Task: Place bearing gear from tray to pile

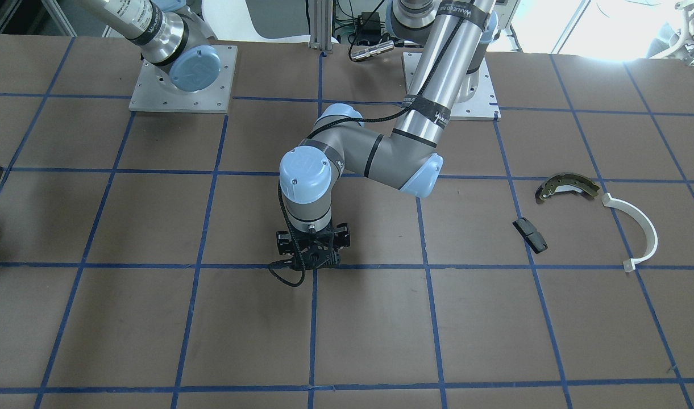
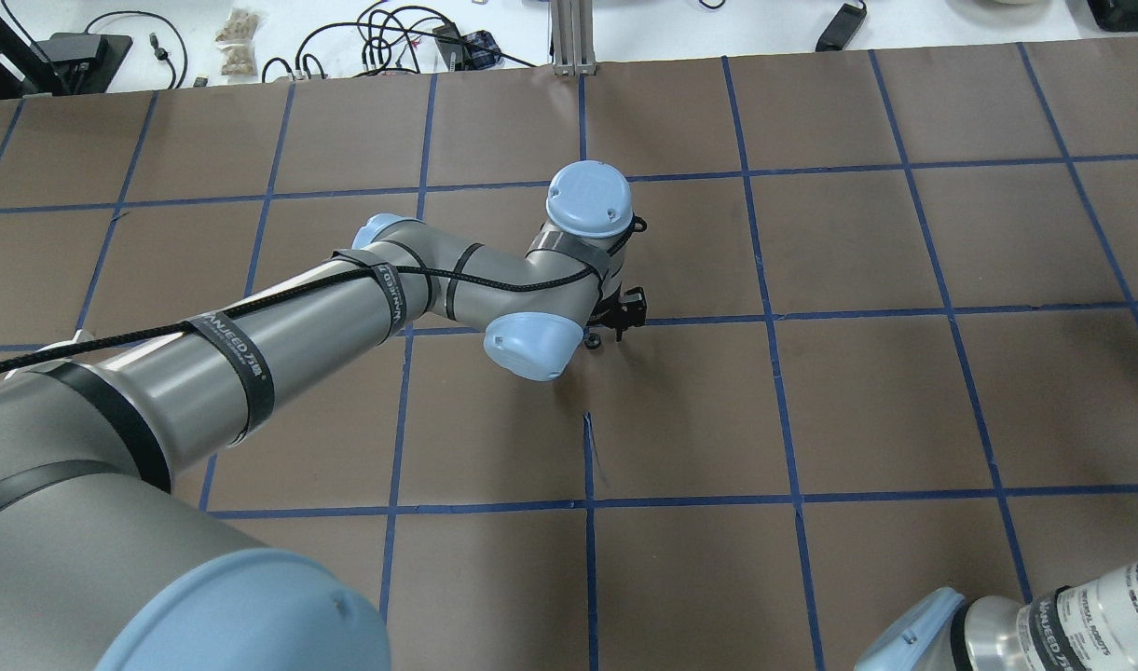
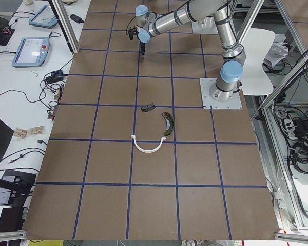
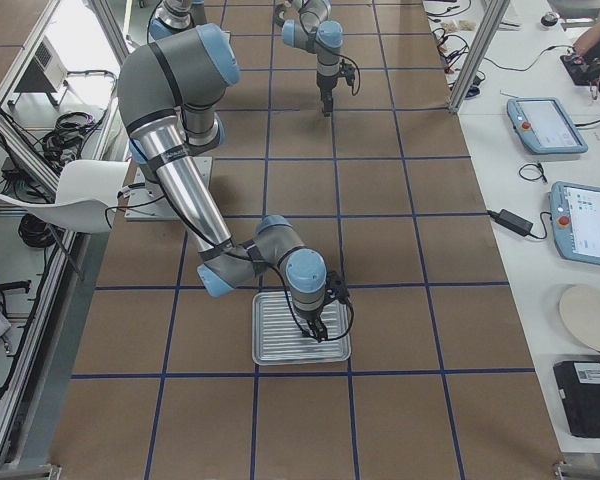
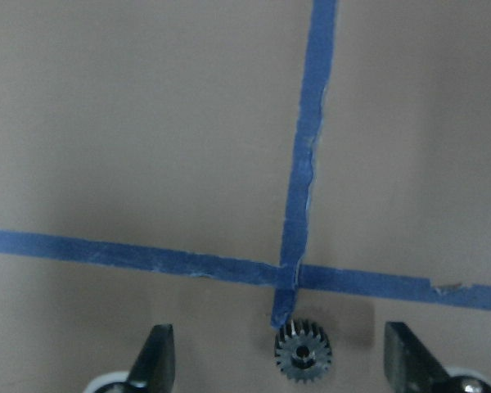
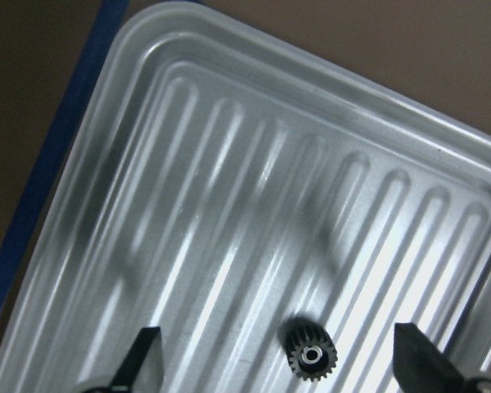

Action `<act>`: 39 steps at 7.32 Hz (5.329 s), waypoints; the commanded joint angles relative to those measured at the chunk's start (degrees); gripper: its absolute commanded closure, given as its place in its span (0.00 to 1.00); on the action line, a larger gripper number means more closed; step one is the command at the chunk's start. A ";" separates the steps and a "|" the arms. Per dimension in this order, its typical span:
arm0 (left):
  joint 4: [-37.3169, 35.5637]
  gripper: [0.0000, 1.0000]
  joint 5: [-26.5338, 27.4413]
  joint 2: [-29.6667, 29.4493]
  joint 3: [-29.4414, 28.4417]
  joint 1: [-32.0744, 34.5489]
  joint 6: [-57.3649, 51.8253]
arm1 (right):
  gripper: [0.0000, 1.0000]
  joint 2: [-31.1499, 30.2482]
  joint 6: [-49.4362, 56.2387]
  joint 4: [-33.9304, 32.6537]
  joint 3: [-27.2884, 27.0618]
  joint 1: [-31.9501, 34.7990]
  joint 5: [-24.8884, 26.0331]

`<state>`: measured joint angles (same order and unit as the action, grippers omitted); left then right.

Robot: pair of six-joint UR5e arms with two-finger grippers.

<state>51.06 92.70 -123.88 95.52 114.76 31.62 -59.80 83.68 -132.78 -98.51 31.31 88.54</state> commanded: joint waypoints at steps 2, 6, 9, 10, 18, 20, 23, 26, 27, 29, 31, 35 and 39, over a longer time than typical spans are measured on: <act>0.79 1.00 -0.49 -0.14 0.28 0.02 -0.33 | 0.00 1.35 -0.27 -0.19 0.60 -0.99 0.06; 8.32 1.00 -1.82 6.86 0.62 -4.52 -7.05 | 0.73 1.97 -0.01 -0.02 1.31 -0.99 0.32; 16.52 1.00 -0.06 14.35 2.29 -20.75 -26.80 | 0.99 1.27 0.00 0.86 1.13 -0.99 0.32; 15.84 1.00 0.55 15.93 4.83 -26.55 -37.49 | 0.99 0.22 -1.05 1.21 1.04 -0.64 1.02; 1.06 0.89 3.90 14.90 17.68 -61.67 -75.39 | 0.98 -23.42 -50.02 31.36 -3.86 30.42 -0.81; -1.12 0.34 2.59 13.93 17.86 -62.21 -75.04 | 0.98 -23.52 -72.75 30.40 -4.06 45.52 -1.17; -0.26 0.04 -1.12 16.81 16.11 -58.54 -72.07 | 0.96 -14.86 -102.32 12.80 -4.14 66.01 -2.93; 7.55 0.04 -0.50 19.98 12.76 -51.67 -66.00 | 0.94 -4.91 -115.65 -0.87 -2.83 77.30 -3.11; 7.74 0.04 -0.59 19.73 12.76 -50.09 -62.85 | 0.92 -2.88 -115.84 -2.55 -2.65 78.28 -3.19; 7.66 0.03 -1.02 20.25 12.67 -44.22 -55.91 | 0.82 -0.76 -117.51 -3.62 -2.56 80.04 -3.28; 7.66 0.02 -0.85 20.69 12.67 -39.55 -48.54 | 0.00 -0.49 -116.64 -3.45 -1.08 79.53 -3.28; 7.31 0.00 -1.55 19.30 10.14 -27.01 -31.60 | 0.00 -12.58 -96.64 23.99 10.52 64.62 -2.32; 6.17 0.00 -6.64 12.03 5.12 -10.12 -14.34 | 0.00 -30.17 -87.82 44.87 10.98 57.55 -1.79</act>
<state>58.11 88.13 -108.58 101.33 99.97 11.94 -85.53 -6.18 -92.35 -87.44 90.20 86.59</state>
